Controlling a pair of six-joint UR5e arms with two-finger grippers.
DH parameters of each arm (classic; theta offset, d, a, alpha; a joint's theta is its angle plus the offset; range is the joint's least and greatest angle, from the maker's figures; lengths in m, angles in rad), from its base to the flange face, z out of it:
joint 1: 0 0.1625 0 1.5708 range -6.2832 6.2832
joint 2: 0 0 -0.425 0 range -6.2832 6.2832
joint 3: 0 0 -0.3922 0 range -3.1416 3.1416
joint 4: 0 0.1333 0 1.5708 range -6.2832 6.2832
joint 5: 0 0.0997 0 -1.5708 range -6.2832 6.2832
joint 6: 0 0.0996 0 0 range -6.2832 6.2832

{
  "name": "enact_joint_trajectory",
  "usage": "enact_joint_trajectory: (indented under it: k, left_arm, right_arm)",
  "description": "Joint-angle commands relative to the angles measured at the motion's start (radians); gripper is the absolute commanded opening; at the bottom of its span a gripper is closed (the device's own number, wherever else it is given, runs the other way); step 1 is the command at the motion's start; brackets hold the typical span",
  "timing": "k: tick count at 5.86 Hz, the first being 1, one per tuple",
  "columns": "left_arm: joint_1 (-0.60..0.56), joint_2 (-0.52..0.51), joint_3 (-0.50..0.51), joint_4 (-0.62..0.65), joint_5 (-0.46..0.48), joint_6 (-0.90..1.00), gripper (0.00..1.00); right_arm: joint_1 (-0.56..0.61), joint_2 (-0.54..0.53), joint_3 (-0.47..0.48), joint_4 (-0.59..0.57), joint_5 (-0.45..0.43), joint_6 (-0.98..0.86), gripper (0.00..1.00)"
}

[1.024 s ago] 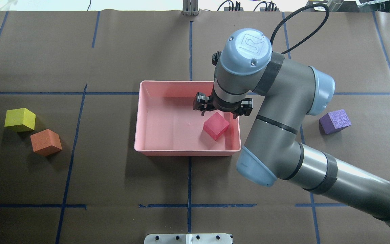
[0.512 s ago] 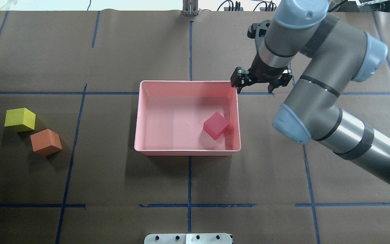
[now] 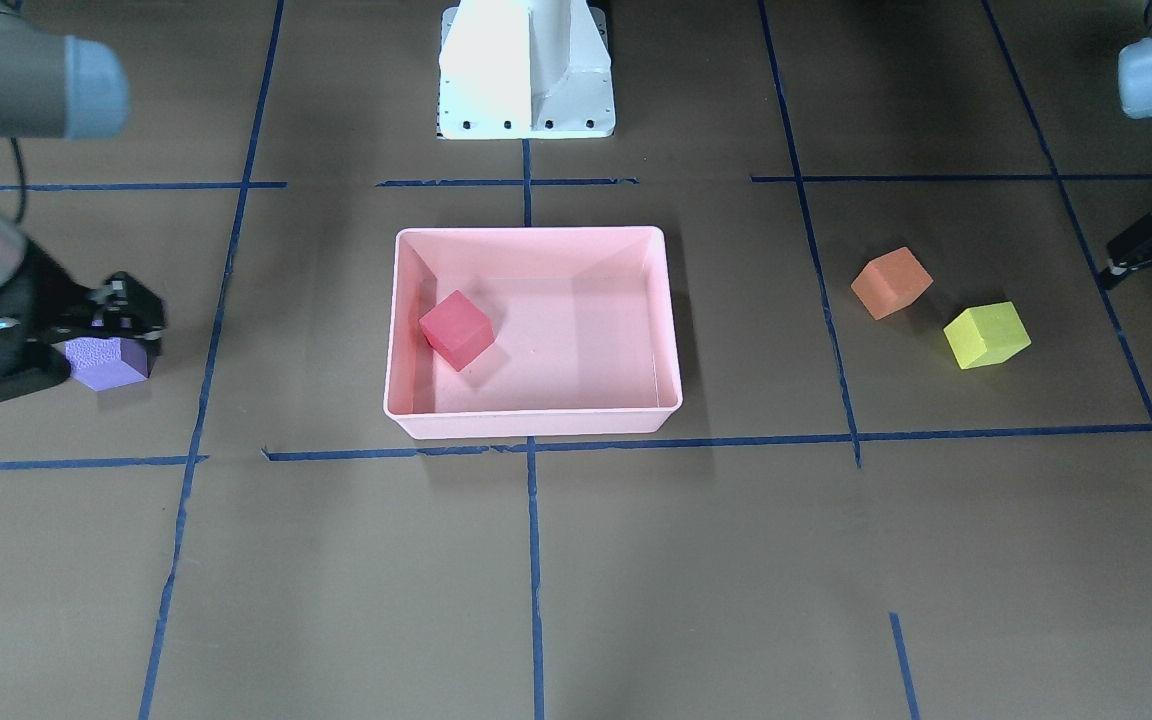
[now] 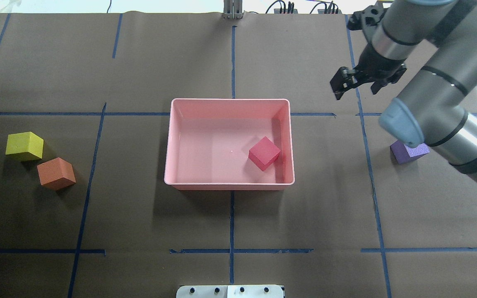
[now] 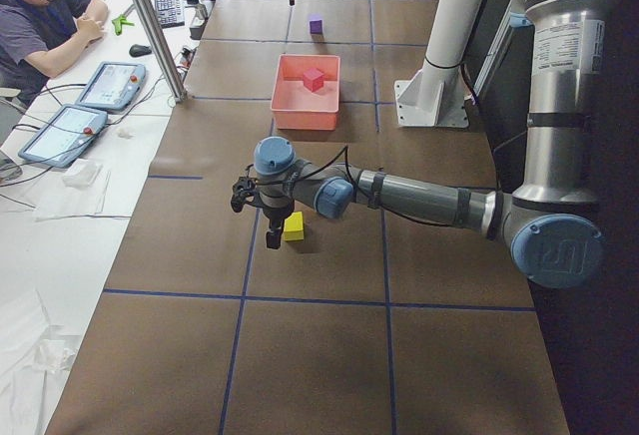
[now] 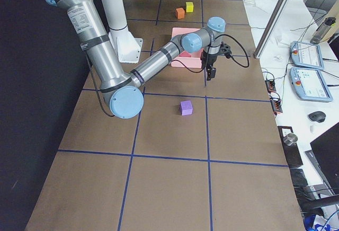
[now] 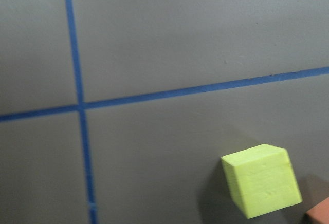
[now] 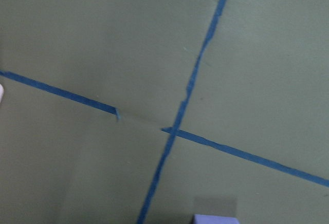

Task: Place blocks into pink bin with both arms
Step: 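Withdraw the right gripper while the left gripper moves toward the yellow cube, then grasp the yellow cube with the left gripper and lift it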

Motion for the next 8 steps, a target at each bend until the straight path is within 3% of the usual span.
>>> enact_joint_trajectory:
  k: [1, 3, 8]
  left_arm:
    - [0.115, 0.003, 0.040, -0.171, 0.083, -0.276, 1.00]
    - [0.197, -0.013, 0.138, -0.316, 0.127, -0.353, 1.00]
    - [0.283, -0.061, 0.172, -0.315, 0.156, -0.456, 1.00]
  right_arm:
    - [0.121, -0.130, 0.000, 0.008, 0.054, -0.266, 1.00]
    - [0.138, -0.147, 0.004, 0.008, 0.061, -0.287, 1.00]
    - [0.138, -0.167, 0.004, 0.010, 0.053, -0.289, 1.00]
